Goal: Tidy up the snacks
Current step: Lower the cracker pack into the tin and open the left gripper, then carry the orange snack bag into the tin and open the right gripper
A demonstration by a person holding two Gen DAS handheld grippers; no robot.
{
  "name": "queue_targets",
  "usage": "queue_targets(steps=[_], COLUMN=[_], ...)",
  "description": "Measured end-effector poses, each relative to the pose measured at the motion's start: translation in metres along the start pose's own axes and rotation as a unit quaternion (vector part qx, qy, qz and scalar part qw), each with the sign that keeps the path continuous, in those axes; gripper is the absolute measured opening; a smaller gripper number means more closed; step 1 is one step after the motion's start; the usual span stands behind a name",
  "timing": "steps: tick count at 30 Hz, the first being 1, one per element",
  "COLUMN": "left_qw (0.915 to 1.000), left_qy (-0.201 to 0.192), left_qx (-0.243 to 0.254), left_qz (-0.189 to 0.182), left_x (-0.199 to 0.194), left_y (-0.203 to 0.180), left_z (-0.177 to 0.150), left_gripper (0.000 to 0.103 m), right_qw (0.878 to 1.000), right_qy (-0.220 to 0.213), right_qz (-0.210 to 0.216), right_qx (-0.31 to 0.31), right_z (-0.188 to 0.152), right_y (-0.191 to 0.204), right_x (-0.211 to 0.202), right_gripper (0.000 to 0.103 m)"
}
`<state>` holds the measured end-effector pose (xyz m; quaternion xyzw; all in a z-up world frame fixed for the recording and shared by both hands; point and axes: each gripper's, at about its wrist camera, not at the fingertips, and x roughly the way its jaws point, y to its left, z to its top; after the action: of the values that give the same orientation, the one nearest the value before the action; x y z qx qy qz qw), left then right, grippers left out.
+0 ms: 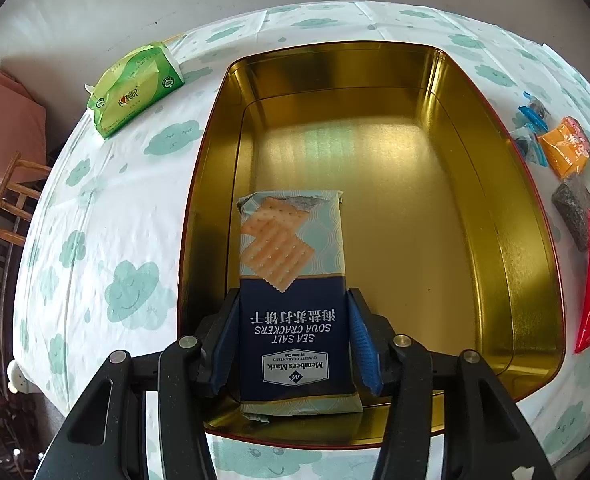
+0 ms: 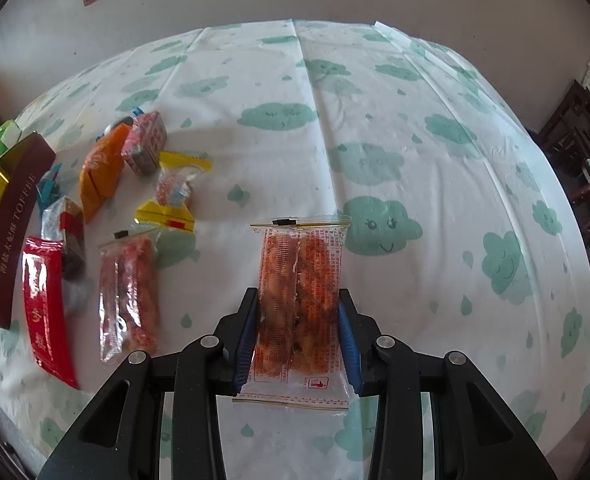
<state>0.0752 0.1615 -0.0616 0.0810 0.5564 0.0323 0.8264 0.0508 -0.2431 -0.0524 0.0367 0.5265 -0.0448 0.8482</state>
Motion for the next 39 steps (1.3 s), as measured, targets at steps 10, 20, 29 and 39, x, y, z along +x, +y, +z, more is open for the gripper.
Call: queue_targets(steps=[10,20,29,39], left_qw=[0.9999,0.9969,0.9836,0.9804], left_qy=[0.000,-0.052,-0.084,-0.062], left_qx=[-0.008,-0.040,-0.157,-0.187], left_qz=[-0.009,-0.043,-0.030,0.008], left_x=[-0.002,-0.035,-0.060,-0.049], left_y=[0.001,0.015,0.078,0.102], left_z=[-0.001,-0.002,-0.014,-0.033], left_gripper=[0.055,0.066,0.073,0.076], right_qw=[0.998,0.987,0.965,0.963], right_qy=[-0.027,-0.040,-0.043,-0.018], right_qz=[0.048,0.135,0.214,0.212], right_qx=[-0.013,-0.081,-0.145,-0.165], right_z=[0.007,0.012,0.023,0.026], right_y=[0.035,0.129,0.235,0.307], right_x=[-0.028,-0.050,-0.066,-0.044], right_gripper=[0.038,0.038,0.038,0.038])
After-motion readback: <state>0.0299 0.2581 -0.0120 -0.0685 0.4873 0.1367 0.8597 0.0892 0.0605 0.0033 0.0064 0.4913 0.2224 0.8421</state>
